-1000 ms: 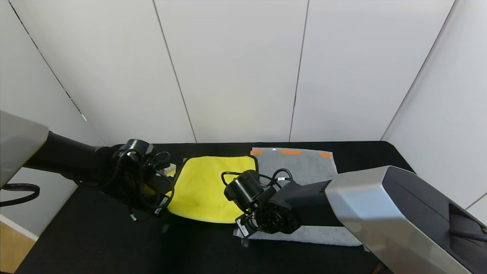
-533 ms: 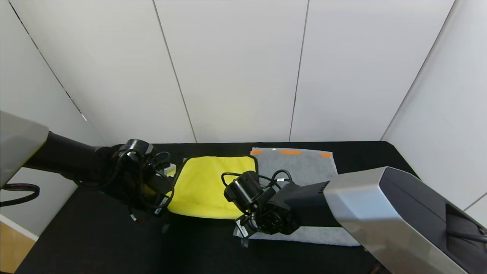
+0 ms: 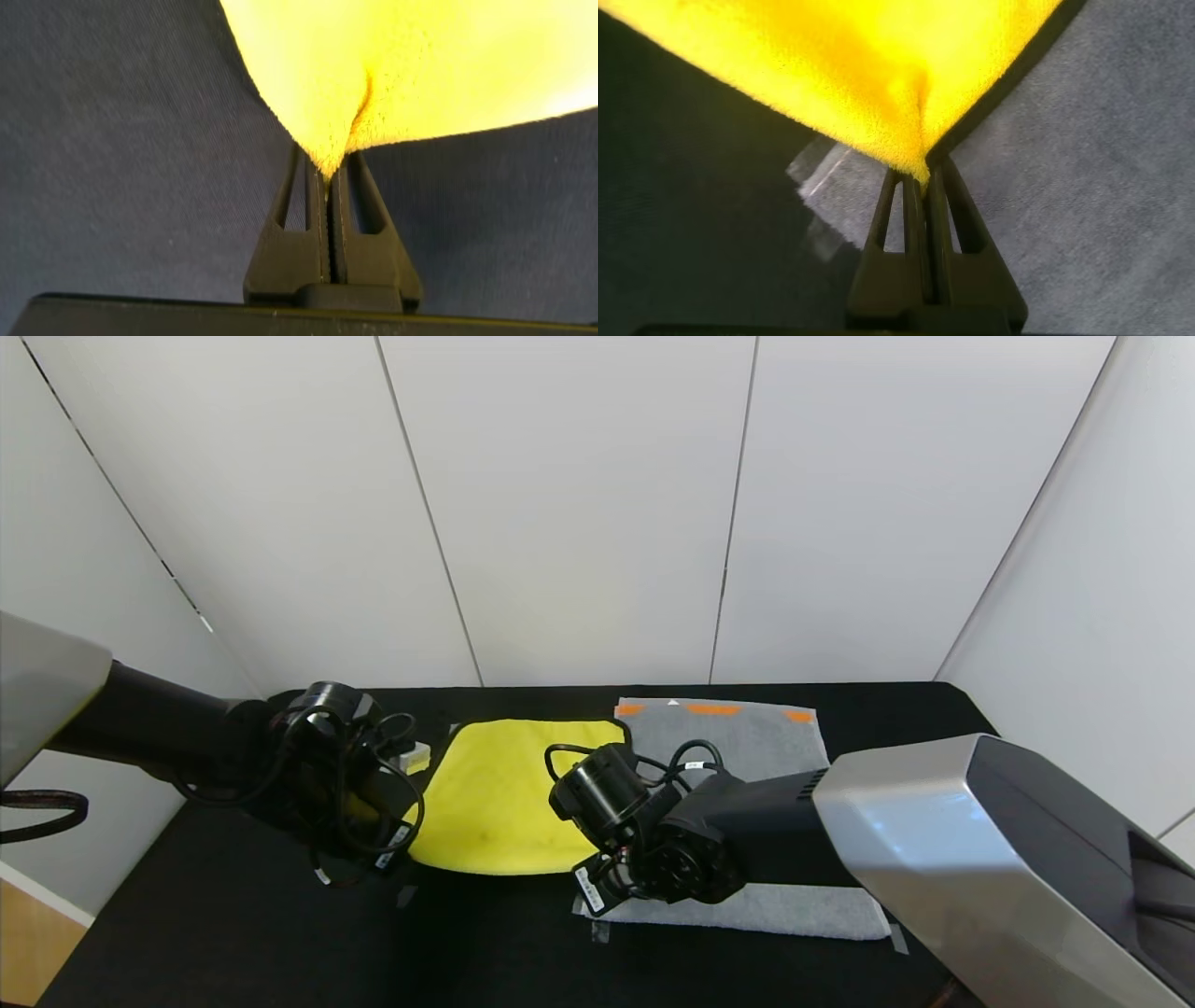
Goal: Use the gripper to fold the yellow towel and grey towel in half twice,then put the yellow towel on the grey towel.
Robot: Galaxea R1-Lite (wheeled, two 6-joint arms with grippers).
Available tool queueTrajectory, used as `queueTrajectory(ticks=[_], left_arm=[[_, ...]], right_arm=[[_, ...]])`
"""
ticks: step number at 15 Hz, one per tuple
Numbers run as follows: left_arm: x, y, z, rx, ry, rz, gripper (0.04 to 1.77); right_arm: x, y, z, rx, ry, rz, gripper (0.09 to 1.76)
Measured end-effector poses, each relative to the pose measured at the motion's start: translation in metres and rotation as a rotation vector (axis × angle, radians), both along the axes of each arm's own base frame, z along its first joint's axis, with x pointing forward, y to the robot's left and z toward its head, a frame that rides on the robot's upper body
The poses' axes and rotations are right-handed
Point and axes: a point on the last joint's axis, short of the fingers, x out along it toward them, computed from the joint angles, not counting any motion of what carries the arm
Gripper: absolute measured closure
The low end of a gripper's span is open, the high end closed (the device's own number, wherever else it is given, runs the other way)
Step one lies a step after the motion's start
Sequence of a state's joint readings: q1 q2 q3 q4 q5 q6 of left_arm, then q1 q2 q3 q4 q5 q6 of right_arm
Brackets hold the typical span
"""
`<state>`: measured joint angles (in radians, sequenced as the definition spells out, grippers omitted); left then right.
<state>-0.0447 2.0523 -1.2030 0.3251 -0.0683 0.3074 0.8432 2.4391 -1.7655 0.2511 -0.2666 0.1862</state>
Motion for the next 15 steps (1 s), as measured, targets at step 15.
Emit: queueTrajectory(ticks=[15], left_arm=[[-0.088, 0.008, 0.026, 0.021, 0.016, 0.017, 1.69]], right_arm=[[-0.072, -0.007, 0.039, 0.013, 0.245, 0.118, 1.71]])
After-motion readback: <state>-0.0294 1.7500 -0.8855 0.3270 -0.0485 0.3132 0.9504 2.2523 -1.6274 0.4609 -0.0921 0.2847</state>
